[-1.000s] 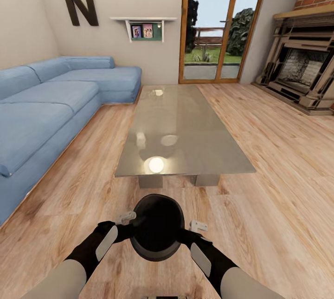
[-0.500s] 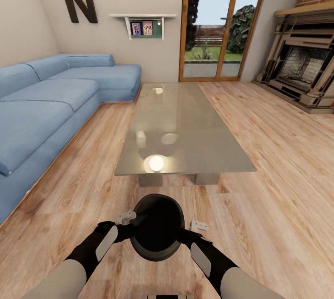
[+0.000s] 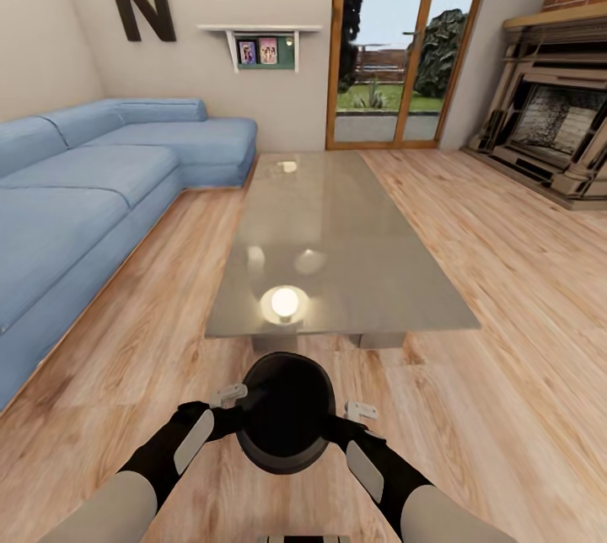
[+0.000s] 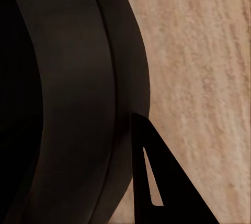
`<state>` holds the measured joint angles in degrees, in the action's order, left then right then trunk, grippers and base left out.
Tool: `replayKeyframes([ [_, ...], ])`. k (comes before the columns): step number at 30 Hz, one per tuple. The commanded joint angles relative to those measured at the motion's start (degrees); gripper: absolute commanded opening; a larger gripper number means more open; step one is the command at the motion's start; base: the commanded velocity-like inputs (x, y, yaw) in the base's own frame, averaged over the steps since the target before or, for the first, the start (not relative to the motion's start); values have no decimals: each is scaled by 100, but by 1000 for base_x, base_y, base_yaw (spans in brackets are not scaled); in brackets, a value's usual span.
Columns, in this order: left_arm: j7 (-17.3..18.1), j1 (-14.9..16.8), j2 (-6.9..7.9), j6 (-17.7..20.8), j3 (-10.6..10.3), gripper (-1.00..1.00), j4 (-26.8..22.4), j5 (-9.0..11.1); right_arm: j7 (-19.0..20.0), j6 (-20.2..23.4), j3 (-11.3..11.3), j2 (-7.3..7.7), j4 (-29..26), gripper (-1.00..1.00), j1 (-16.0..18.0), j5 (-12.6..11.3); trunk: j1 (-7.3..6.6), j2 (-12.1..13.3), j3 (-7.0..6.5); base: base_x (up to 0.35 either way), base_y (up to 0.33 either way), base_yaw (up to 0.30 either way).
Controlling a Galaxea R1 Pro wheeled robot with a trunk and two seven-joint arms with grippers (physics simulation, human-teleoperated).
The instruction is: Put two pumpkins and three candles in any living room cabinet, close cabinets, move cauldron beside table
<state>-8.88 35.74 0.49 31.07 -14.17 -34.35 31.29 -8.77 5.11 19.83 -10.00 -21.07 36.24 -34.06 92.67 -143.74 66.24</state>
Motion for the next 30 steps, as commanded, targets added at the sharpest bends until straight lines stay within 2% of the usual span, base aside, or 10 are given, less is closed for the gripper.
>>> replayKeyframes([
  [1, -35, 3, 127, 321, -24, -100, -11, 255, 270, 16, 56, 0, -35, -100, 6, 14, 1, -2, 4, 261, 59, 0],
  [13, -35, 3, 130, 321, -24, -100, -11, 255, 270, 16, 56, 0, -37, -100, 6, 15, 1, -2, 4, 40, 8, 0],
  [22, -35, 3, 136, 321, -24, -100, -11, 255, 270, 16, 56, 0, -38, -100, 6, 14, 25, -14, 204, 0, 0, 0],
  [30, -35, 3, 136, 321, -24, -100, -11, 255, 270, 16, 56, 0, -38, -100, 6, 18, 25, -14, 204, 0, 0, 0],
])
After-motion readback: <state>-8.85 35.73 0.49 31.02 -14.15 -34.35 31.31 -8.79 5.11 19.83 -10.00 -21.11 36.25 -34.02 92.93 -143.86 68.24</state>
